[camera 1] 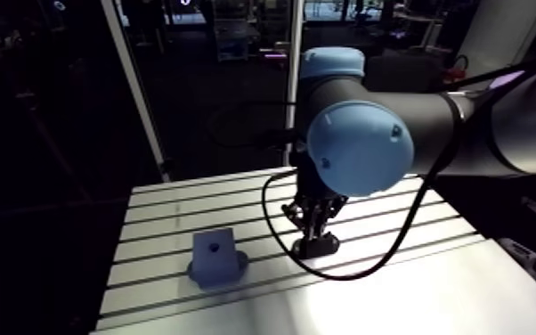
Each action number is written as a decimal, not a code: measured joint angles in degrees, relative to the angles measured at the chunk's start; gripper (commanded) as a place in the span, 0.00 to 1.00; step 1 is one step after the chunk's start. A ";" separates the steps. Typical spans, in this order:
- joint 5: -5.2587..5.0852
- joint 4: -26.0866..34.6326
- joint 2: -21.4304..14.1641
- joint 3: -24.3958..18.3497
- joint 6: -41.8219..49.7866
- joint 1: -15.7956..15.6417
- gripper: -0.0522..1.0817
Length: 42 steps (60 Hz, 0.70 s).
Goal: Pick up the M10 bolt and insert it into the hex recess until seated.
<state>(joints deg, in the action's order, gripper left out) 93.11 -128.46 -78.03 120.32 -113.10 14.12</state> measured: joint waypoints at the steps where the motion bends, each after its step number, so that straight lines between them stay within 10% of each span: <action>1: -0.03 0.03 -0.06 -0.06 -0.01 0.00 0.76; 42: -0.55 10.68 -6.98 -7.81 1.96 -0.05 1.00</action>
<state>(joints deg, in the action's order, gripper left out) 92.56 -117.78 -85.00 112.51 -111.13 14.08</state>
